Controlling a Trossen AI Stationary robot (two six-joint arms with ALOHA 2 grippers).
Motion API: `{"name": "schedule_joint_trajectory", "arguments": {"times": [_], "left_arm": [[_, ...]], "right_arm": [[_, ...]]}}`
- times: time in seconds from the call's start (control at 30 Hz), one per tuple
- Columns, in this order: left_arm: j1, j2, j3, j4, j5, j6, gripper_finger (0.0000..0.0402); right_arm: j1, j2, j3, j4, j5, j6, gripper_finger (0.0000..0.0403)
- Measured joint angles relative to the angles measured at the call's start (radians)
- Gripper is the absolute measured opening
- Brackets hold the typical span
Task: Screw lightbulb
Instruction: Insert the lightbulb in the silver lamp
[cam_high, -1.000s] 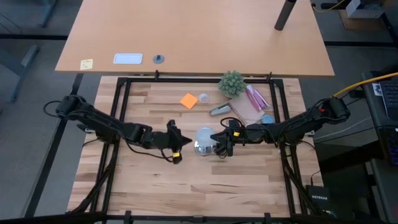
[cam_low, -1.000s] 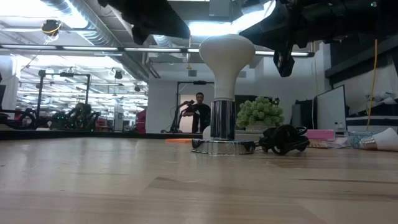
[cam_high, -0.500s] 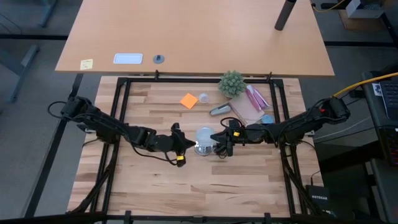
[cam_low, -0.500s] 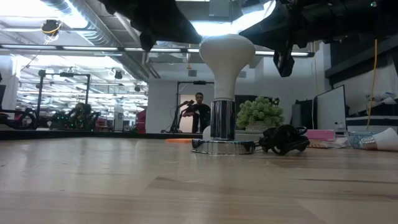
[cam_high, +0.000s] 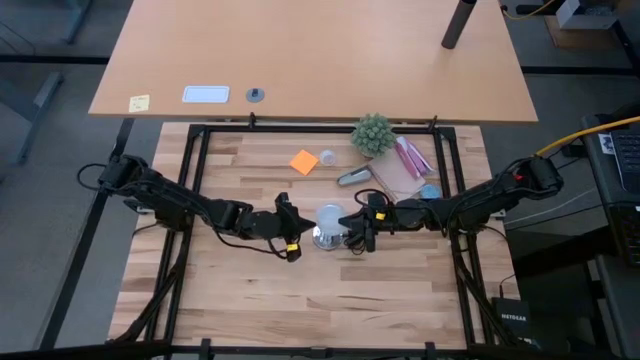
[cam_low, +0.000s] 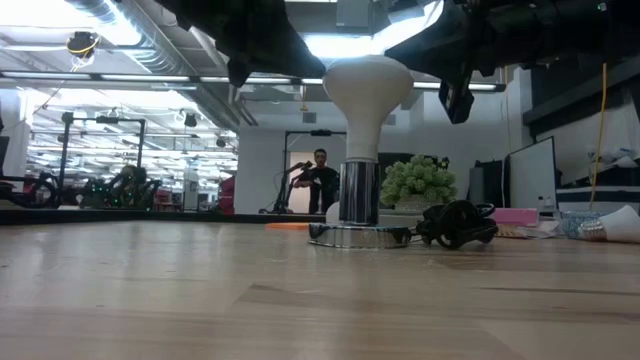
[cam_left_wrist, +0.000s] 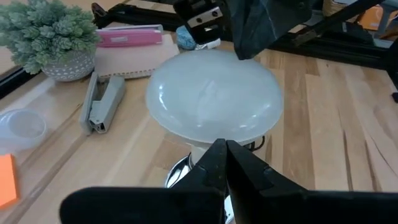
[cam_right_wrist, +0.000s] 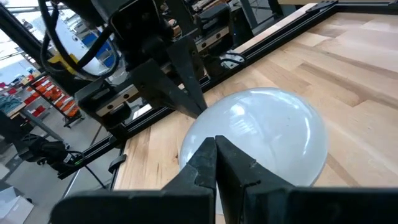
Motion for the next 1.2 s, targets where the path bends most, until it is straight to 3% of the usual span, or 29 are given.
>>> {"name": "schedule_joint_trajectory", "arguments": {"times": [0.7, 1.2], "left_arm": [[0.056, 0.001, -0.001, -0.058, -0.003, 0.0, 0.0001], [-0.002, -0.029, -0.001, -0.063, -0.006, 0.026, 0.0001]], "right_arm": [[0.0, 0.0, 0.0, 0.006, -0.014, 0.007, 0.0005], [0.0, 0.0, 0.001, 0.007, -0.006, 0.006, 0.0005]]}}
